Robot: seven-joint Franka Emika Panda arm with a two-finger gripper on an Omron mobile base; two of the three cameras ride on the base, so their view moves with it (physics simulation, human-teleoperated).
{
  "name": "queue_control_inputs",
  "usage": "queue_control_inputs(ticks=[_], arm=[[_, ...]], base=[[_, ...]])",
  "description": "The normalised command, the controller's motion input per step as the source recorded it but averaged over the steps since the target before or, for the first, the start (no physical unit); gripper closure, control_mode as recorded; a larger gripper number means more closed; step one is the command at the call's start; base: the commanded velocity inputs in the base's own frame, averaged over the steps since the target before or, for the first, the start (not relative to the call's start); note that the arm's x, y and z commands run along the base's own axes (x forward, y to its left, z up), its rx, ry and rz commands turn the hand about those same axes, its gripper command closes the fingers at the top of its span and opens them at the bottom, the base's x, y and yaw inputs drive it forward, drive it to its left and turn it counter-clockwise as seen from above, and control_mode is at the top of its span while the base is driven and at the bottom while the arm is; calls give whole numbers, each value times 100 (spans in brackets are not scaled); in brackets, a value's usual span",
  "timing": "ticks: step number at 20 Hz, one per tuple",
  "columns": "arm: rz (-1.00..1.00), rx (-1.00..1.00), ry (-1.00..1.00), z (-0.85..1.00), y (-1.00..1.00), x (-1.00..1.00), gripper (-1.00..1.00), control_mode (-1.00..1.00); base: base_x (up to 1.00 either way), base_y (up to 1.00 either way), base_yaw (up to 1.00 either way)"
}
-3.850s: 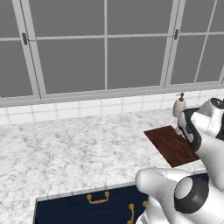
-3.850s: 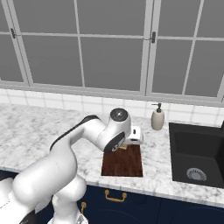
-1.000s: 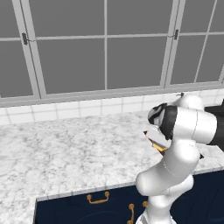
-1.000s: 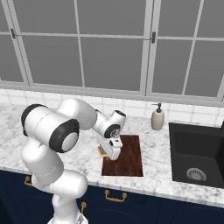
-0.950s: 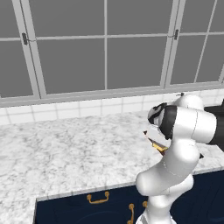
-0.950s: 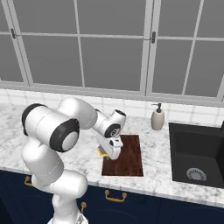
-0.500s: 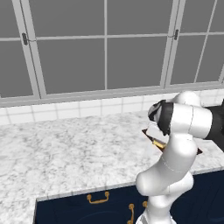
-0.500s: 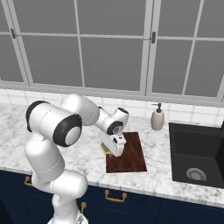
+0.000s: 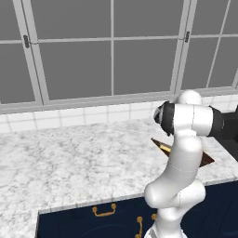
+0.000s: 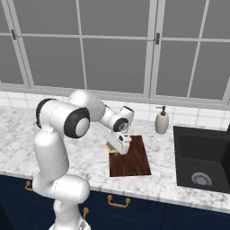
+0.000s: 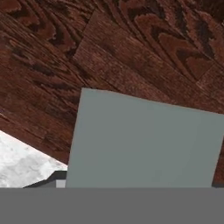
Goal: Pick up the sponge from the counter and clean the cutting board by briefly scrubbing or pressing down on the cutting board. Once finished, release the sponge.
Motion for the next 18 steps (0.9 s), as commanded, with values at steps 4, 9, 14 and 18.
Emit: queue_control_inputs(ticks=[4, 9, 14, 18], arm=[[9, 1, -9, -51, -19, 64, 100, -100], [7, 0, -8, -38, -17, 68, 100, -100], [8, 0, -12, -67, -19, 40, 100, -100], [5, -2, -9, -87, 0, 4, -100, -100]], base=[[0, 0, 0], [0, 0, 0], [0, 0, 0], [0, 0, 0]])
